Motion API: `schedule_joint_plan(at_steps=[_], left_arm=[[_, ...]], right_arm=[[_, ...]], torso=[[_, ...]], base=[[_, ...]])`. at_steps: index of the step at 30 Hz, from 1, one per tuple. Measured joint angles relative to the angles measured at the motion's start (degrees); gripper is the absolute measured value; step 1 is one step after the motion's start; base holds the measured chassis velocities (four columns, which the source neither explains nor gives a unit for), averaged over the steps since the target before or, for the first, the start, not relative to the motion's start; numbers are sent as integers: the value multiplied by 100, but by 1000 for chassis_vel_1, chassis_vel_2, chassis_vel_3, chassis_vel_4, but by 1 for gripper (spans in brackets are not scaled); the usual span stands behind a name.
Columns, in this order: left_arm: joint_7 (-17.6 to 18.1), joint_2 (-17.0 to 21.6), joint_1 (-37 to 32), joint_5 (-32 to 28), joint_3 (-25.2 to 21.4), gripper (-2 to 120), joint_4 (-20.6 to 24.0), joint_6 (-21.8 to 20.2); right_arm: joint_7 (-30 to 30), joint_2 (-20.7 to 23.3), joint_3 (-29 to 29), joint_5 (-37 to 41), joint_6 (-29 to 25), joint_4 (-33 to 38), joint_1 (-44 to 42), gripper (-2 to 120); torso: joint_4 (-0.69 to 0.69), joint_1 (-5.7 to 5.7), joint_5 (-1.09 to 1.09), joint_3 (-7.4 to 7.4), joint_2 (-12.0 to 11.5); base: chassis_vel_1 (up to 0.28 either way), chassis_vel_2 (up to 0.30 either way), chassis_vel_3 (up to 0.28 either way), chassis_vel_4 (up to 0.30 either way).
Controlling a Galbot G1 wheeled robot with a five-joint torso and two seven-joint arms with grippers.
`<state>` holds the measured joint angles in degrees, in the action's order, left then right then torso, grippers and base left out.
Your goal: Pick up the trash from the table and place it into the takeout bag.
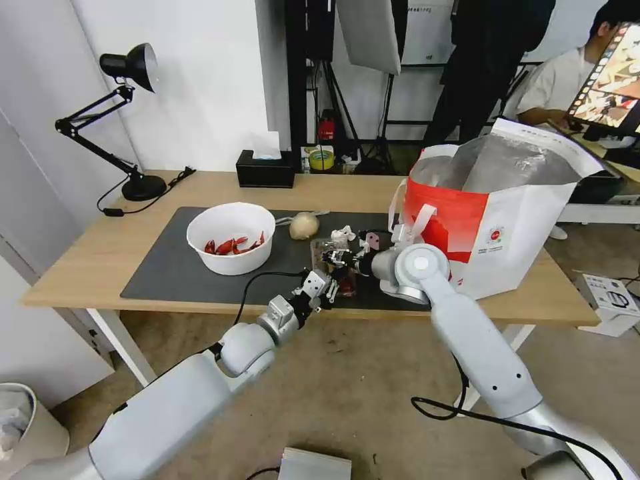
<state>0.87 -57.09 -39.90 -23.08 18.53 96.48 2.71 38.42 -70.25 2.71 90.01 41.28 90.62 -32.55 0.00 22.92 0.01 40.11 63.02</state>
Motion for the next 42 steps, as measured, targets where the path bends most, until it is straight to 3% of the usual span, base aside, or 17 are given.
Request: schedule_joint_plan(at_steps=[7,12,20,31,37,42], left_arm=[[6,5,-57,0,-52,0,65,2],[17,44,-129,-1,-131,0,157,4],[43,433,-750,-2,-698,0,609,34],[83,647,-2253,180,-2016,0,1297,138],[325,652,-2711,245,-2468,21,1626,178],[425,633,-2940,260,-2557,38,1768,178]], right_arm=[[3,12,48,-6,-4,7,-40,1],[4,11,81,-9,-4,9,-64,0],[-6,37,176,-7,-2,30,-104,0],[-340,111,359,10,-4,319,-207,0],[-899,280,457,-99,-177,887,-277,0],[-1142,385,556,-194,-410,1283,-251,0]], torso=[[1,0,-1,0,0],[0,0,-1,0,0],[0,0,-2,-1,0],[0,0,-1,0,0],[-1,0,-1,0,0],[-1,0,0,0,0]], base=[[0,0,0,0],[0,0,0,0],[0,0,0,0],[0,0,0,0],[0,0,0,0],[0,0,0,0]])
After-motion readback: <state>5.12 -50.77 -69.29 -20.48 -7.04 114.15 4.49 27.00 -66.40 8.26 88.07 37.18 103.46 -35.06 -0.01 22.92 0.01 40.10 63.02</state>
